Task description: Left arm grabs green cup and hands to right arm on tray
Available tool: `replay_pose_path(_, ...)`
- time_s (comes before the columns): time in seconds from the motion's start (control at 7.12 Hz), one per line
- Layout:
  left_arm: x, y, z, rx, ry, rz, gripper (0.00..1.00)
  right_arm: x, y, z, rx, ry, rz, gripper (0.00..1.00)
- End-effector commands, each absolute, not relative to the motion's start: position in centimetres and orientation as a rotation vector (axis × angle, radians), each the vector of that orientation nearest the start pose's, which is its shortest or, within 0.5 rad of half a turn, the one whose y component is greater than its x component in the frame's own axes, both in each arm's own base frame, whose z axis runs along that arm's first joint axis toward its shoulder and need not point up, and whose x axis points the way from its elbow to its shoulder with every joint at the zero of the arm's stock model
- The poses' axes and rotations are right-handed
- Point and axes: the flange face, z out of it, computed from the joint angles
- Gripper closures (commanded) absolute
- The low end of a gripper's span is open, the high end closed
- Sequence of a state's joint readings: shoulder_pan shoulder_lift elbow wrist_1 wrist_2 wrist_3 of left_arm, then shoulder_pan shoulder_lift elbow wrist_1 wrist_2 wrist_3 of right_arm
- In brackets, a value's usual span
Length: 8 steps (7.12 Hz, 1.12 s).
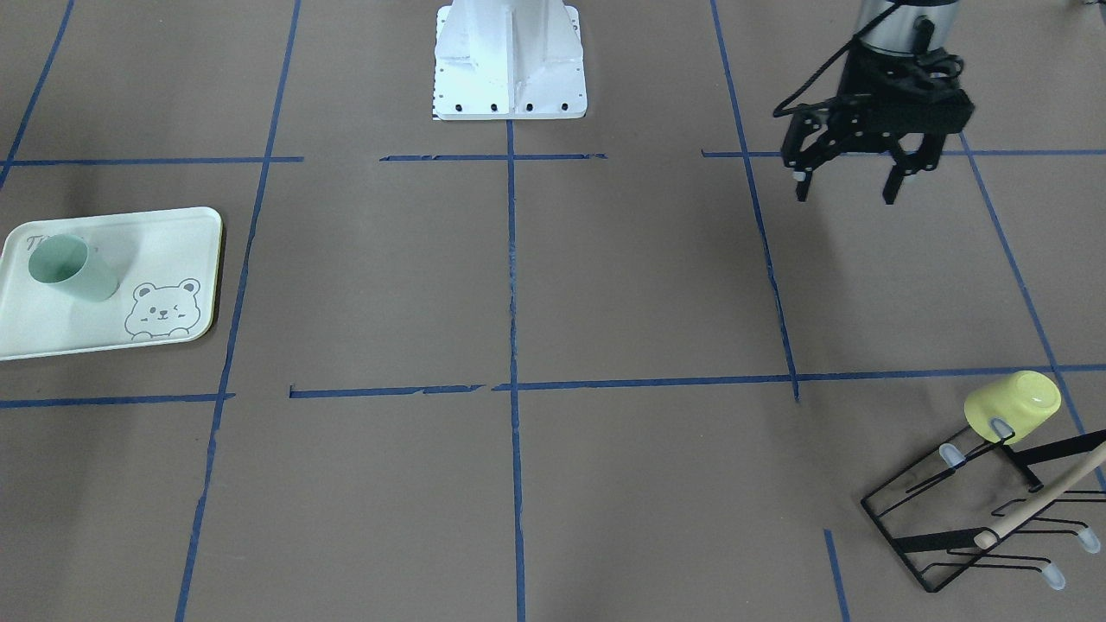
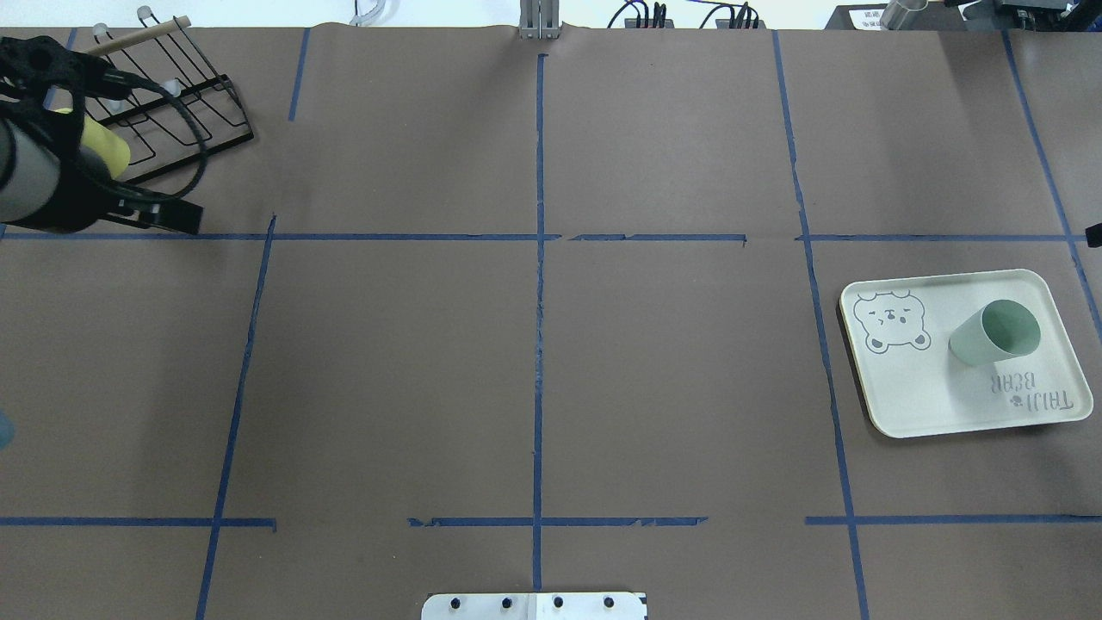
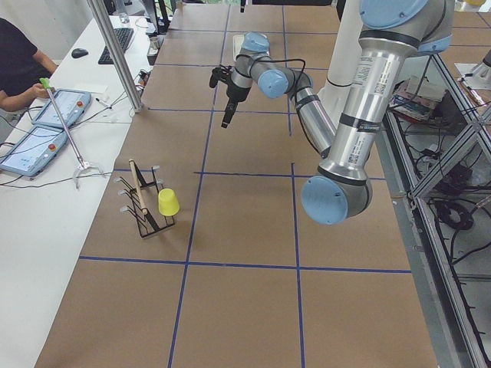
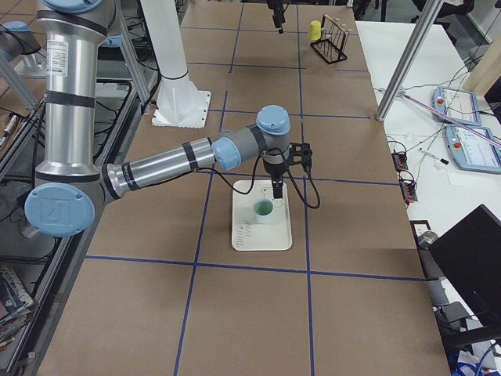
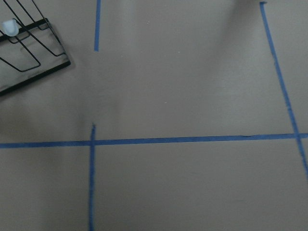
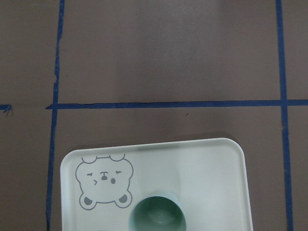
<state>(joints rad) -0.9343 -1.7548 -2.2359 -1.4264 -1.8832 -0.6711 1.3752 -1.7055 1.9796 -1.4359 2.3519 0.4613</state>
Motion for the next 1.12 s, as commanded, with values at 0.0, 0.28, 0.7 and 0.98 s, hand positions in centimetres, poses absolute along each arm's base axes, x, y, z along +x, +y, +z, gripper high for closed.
replay_pose_path(0.0,8.6,-45.1,37.0,0.286,0.726,0.242,0.0,2.3,-42.9,54.7,0.123,-0.826,0.102,0.0)
replay_pose_path(0.28,-0.8,-45.5,46.7,0.269,0.691,0.33,0.0,4.9,-41.6,58.1,0.124,-0.807,0.082,0.0)
replay_pose_path(0.7,-5.2,-45.5,60.8,0.106,0.828,0.295,0.0,6.4,-41.0,59.3,0.098,-0.798,0.118,0.0)
replay_pose_path(0.98,-6.4,-44.6,62.1,0.063,0.773,0.229,0.0,6.7,-40.8,61.0,0.072,-0.798,0.138,0.0)
